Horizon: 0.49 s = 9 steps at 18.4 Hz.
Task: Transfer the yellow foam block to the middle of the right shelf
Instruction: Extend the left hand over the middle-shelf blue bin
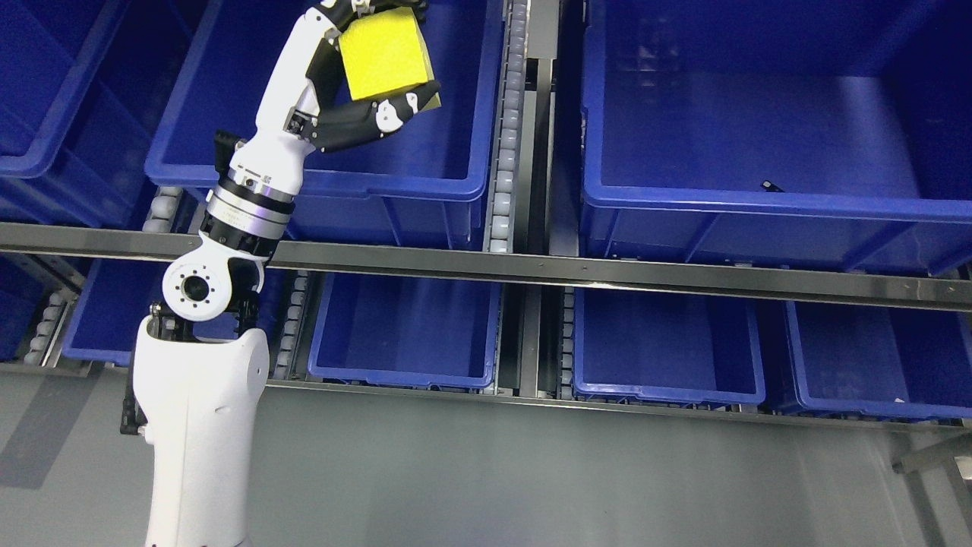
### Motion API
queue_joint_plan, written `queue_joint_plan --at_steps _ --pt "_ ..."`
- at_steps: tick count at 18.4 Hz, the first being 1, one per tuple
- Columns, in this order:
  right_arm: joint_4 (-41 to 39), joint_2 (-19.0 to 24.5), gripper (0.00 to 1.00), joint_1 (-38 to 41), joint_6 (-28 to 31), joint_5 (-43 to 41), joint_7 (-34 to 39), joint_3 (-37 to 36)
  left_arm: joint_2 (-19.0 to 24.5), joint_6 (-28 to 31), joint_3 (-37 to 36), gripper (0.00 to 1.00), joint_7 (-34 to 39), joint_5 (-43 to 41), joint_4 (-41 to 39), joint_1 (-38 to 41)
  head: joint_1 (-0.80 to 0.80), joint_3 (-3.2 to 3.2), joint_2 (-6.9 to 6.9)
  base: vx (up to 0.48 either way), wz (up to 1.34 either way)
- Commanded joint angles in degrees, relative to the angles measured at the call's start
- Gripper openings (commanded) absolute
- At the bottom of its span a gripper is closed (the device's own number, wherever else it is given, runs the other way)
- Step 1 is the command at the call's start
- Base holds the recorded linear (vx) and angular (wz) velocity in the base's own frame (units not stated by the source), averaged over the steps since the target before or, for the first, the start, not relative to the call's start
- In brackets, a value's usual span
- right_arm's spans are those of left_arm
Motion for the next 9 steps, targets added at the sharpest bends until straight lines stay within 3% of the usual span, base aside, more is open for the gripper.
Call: queue_joint_plan --at_steps 1,5,9 --pt "-1.0 -1.0 1.0 -0.19 -0.02 0.0 -0.01 0.0 1.0 13.01 -3.76 0.38 6.8 0.51 -2.23 -7.38 0.0 0.0 0.0 0.07 -0.28" --pt "-1.0 -1.0 1.0 -0.1 -0.02 0.0 -0.01 0.0 1.0 32.52 -3.85 0.38 13.67 0.42 -0.66 -14.84 0.0 0.0 0.07 0.045 -0.16" --pt "-1.0 -1.0 1.0 -0.19 -0.11 0.0 -0.01 0.0 1.0 42.39 -5.08 0.39 13.85 0.51 4.53 -20.48 0.0 0.0 0.08 0.013 -0.03"
